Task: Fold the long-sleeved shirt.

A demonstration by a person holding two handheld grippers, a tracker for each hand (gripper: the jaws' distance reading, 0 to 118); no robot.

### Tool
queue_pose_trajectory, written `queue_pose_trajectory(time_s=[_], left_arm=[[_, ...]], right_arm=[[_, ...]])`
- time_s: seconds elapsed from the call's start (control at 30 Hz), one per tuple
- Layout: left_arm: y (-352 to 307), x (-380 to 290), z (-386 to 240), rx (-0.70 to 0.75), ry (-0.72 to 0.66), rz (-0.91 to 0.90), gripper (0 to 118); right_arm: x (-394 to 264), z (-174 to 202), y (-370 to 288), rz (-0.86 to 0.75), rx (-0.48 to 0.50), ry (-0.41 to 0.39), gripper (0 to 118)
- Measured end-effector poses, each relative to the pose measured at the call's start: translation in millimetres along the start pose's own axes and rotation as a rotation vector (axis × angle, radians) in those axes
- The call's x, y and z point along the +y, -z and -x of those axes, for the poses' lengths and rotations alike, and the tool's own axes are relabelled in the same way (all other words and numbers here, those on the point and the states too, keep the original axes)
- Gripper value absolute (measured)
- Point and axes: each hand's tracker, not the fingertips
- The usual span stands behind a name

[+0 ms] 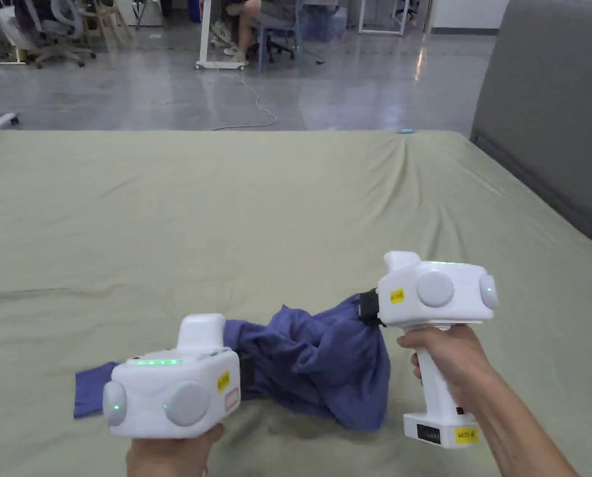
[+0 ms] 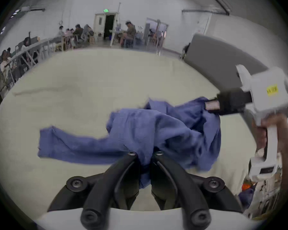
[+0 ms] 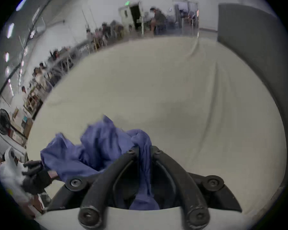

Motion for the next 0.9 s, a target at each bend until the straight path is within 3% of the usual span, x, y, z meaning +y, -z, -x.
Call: queue_pose_trajectory(time_s=[0.2,0.3,0.43,0.53,0.6,0.67,0.9], left_arm=[[-79.8,133.0,5.0,-0.075,-0.025,-0.281,4],[-117.4,205.6,-0.4,0.006,0.030,-0.388,4],[-158.2,287.6,-4.1,0.102,0.090,-0.521,4],[-179.3,333.3,-6.9,0.081,0.072,-0.538,4],[-190.3,355.0,-13.5,0.130,0.095,-0.573,4],[-201.1,370.7,-18.9,0.158,0.126,-0.626,4],[-201.3,377.6,-22.5,0.126,0.112,-0.632,4]], right_arm=[[72.4,24.8,-90.3,-0.230,0.152,0.027,8],[117.9,53.6,-128.7,-0.374,0.076,-0.016,8],[188.4,79.0,-169.2,-0.475,0.133,-0.004,8],[233.4,99.8,-194.5,-0.539,0.090,-0.048,8],[255.5,112.5,-212.0,-0.578,0.040,-0.077,7],[274.4,116.9,-225.3,-0.599,0.059,-0.084,7],[287.2,113.0,-233.7,-0.619,0.025,-0.085,7]])
